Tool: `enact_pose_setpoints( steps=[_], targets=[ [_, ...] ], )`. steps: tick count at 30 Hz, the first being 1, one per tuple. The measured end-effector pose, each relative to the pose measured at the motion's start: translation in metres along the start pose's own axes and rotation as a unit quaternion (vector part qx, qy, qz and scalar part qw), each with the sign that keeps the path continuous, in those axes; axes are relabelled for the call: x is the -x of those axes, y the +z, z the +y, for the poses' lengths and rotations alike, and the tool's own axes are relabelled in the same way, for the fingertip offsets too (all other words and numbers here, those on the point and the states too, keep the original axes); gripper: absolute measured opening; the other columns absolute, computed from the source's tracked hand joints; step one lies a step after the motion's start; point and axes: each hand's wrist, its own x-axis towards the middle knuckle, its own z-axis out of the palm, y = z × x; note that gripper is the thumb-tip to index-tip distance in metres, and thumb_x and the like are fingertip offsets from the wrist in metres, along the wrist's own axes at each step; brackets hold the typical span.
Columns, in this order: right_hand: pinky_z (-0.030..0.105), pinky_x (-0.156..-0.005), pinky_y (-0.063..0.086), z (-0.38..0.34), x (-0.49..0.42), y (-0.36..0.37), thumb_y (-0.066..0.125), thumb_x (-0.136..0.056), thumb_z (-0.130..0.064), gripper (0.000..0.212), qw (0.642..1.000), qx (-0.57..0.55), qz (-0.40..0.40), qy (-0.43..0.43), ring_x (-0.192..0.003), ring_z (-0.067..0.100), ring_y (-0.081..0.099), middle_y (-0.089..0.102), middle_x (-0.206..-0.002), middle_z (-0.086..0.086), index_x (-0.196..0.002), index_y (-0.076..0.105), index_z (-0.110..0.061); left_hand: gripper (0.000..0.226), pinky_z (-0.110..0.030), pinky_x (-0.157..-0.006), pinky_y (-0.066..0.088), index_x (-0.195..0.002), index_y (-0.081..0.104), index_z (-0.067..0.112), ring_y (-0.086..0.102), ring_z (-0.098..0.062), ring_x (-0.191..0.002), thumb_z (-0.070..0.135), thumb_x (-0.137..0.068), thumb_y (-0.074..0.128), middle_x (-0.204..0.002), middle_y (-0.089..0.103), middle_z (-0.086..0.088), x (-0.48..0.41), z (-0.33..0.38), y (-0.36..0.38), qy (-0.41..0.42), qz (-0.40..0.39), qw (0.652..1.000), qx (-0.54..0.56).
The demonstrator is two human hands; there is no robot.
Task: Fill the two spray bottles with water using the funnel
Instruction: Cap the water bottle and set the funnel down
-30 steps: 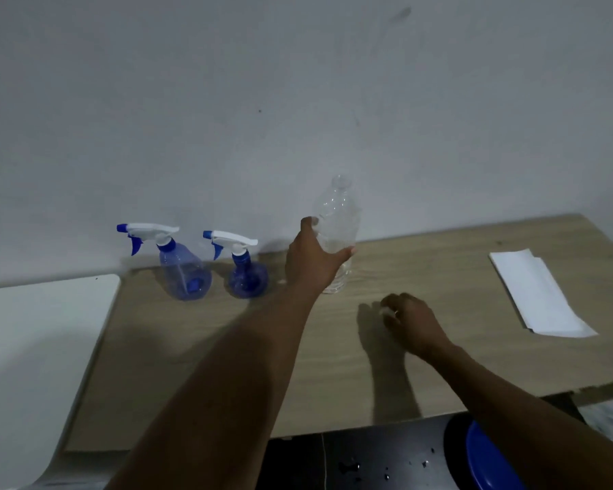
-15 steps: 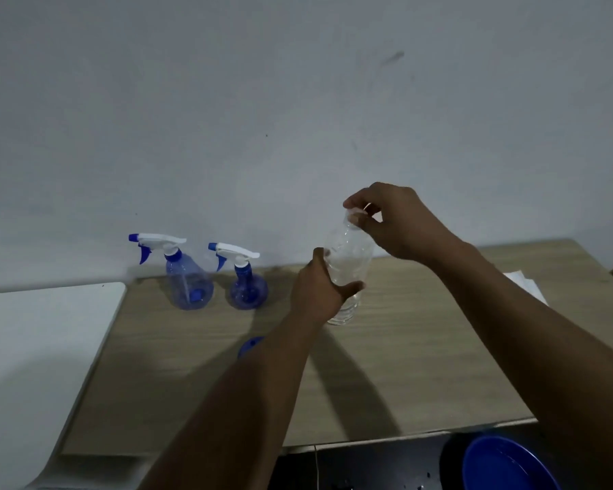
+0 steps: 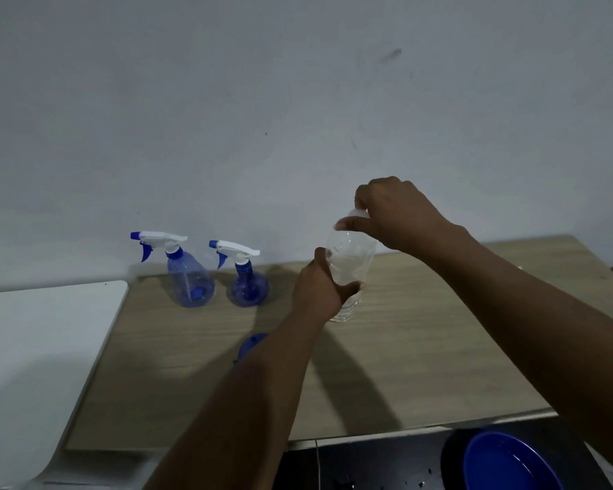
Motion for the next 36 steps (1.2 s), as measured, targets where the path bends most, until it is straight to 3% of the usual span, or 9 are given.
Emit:
enact_pose_setpoints(
  steps=[3,8,12,18,24,27,29,32,36],
  targets=[
    [0.035,-0.066,0.036,-0.006,-0.005,-0.003,0.043,-0.088,-0.074,0.064,0.998,0.063,-0.017,0.016,-0.073,0.026,0.048,0.047,-0.082,0.005,-0.069,0.036,-0.014,0.08,-0.035,-0.088,0.049,-0.125,0.041,0.023,0.061,-0.027,-0.109,0.059,-0.067,0.081,-0.12,0.064,-0.001,-0.001,0.0,-0.003,-0.008,-0.009,1.0,0.003],
    [0.034,-0.069,0.039,0.002,0.001,-0.006,0.036,-0.098,-0.064,0.054,0.996,0.051,-0.038,-0.056,-0.089,0.029,0.06,0.054,-0.094,-0.001,-0.103,0.054,-0.013,0.079,-0.036,-0.089,0.051,-0.123,0.041,0.024,0.063,-0.027,-0.108,0.059,-0.066,0.083,-0.12,0.065,-0.002,-0.002,-0.003,-0.005,-0.012,-0.017,1.0,0.006],
    [0.03,-0.064,0.034,-0.004,-0.007,-0.003,0.028,-0.1,-0.064,0.064,0.988,0.15,-0.011,-0.04,-0.075,0.03,0.058,0.041,-0.065,-0.001,-0.063,0.042,-0.012,0.077,-0.032,-0.084,0.048,-0.123,0.041,0.023,0.062,-0.027,-0.107,0.057,-0.068,0.083,-0.118,0.065,-0.002,0.0,0.0,-0.004,-0.006,-0.015,1.0,0.004],
    [0.032,-0.06,0.035,0.008,-0.007,0.008,0.026,-0.096,-0.071,0.056,0.992,0.092,-0.013,-0.08,-0.069,0.022,0.046,0.042,-0.073,-0.006,-0.089,0.041,-0.018,0.078,-0.037,-0.088,0.051,-0.123,0.042,0.022,0.062,-0.026,-0.107,0.057,-0.067,0.083,-0.117,0.064,-0.002,-0.001,0.0,-0.006,-0.023,-0.01,1.0,0.017],
    [0.028,-0.059,0.032,0.001,-0.008,0.014,0.033,-0.096,-0.066,0.064,0.991,0.127,0.044,-0.003,-0.061,0.027,0.05,0.035,-0.056,-0.001,-0.059,0.038,-0.014,0.082,-0.042,-0.092,0.054,-0.123,0.039,0.027,0.062,-0.027,-0.109,0.062,-0.064,0.083,-0.119,0.063,-0.001,-0.003,-0.001,-0.003,-0.026,-0.026,0.999,0.015],
    [0.034,-0.065,0.04,0.003,0.002,0.034,0.032,-0.092,-0.074,0.062,0.994,0.056,0.081,0.041,-0.083,0.029,0.059,0.058,-0.084,0.004,-0.091,0.055,-0.016,0.092,-0.036,-0.086,0.05,-0.132,0.039,0.021,0.06,-0.025,-0.113,0.061,-0.062,0.085,-0.124,0.061,-0.003,-0.003,-0.001,-0.01,-0.009,-0.061,0.998,-0.006],
    [0.04,-0.074,0.048,0.001,0.01,0.05,0.041,-0.09,-0.074,0.059,0.992,-0.092,0.064,0.065,-0.094,0.025,0.056,0.059,-0.102,0.003,-0.108,0.051,-0.019,0.098,-0.034,-0.085,0.047,-0.136,0.04,0.018,0.057,-0.025,-0.117,0.063,-0.06,0.084,-0.129,0.058,-0.003,0.0,-0.013,-0.024,0.022,-0.077,0.994,-0.075],
    [0.034,-0.078,0.05,-0.007,0.017,0.068,0.059,-0.089,-0.064,0.045,0.932,-0.337,0.081,0.106,-0.093,0.019,0.059,0.06,-0.1,-0.002,-0.103,0.052,-0.023,0.105,-0.046,-0.102,0.044,-0.144,0.035,0.023,0.045,-0.028,-0.131,0.067,-0.06,0.08,-0.142,0.045,-0.006,0.012,-0.053,-0.047,0.002,-0.107,0.978,-0.181],
    [0.023,-0.085,0.05,-0.021,0.023,0.086,0.06,-0.094,-0.053,0.029,0.884,-0.425,0.131,0.142,-0.099,0.011,0.064,0.066,-0.099,-0.008,-0.102,0.053,-0.026,0.096,-0.038,-0.097,0.043,-0.144,0.037,0.019,0.048,-0.029,-0.127,0.053,-0.067,0.082,-0.144,0.041,-0.006,0.03,-0.11,-0.072,-0.053,-0.159,0.96,-0.223]
  ],
)
